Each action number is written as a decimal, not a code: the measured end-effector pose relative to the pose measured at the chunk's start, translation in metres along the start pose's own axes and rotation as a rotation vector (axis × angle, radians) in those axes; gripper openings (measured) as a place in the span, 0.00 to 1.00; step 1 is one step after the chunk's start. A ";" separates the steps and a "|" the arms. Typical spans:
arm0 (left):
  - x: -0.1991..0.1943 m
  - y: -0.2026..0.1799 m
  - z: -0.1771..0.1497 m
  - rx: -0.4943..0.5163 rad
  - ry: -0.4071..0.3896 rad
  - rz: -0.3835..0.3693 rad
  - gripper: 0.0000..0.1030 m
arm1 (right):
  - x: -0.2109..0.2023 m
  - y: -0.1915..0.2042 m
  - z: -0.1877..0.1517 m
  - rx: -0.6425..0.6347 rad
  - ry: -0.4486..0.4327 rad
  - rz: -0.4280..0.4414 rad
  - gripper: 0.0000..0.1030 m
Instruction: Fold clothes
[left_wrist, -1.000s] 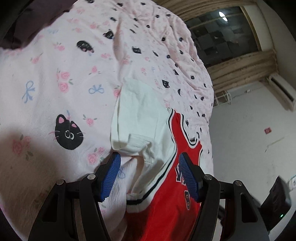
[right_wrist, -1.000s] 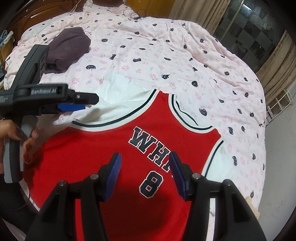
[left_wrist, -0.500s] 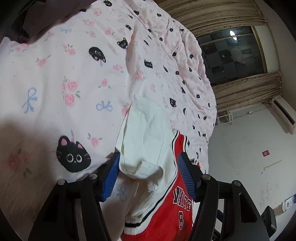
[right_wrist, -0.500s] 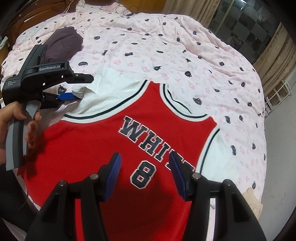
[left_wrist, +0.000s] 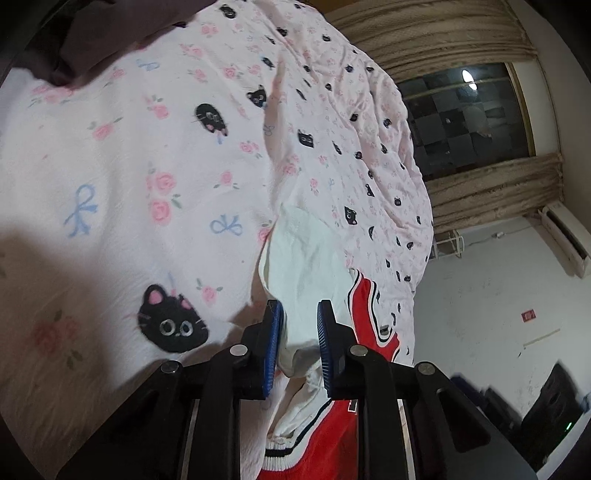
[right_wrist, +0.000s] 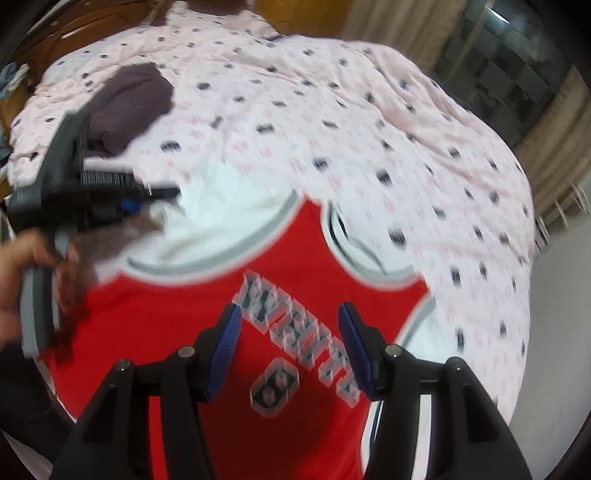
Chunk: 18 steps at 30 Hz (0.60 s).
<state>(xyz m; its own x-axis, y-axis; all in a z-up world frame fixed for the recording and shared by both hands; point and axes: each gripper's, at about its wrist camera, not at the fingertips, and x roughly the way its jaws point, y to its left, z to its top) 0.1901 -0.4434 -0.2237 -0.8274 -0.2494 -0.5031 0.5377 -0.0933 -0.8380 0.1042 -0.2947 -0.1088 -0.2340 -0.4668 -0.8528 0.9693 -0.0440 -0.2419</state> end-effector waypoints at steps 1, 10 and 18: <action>-0.001 0.002 -0.001 -0.007 0.002 0.002 0.16 | 0.004 0.003 0.018 -0.041 -0.005 0.022 0.55; -0.016 0.004 -0.013 0.008 0.004 0.028 0.17 | 0.065 0.045 0.108 -0.487 0.047 0.117 0.56; -0.014 0.002 -0.019 0.017 0.030 0.040 0.17 | 0.133 0.056 0.145 -0.587 0.161 0.279 0.54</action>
<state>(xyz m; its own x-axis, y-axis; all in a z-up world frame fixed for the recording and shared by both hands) 0.2001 -0.4219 -0.2224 -0.8095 -0.2242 -0.5426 0.5730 -0.1003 -0.8134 0.1382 -0.4875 -0.1688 -0.0324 -0.2513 -0.9674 0.8041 0.5683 -0.1746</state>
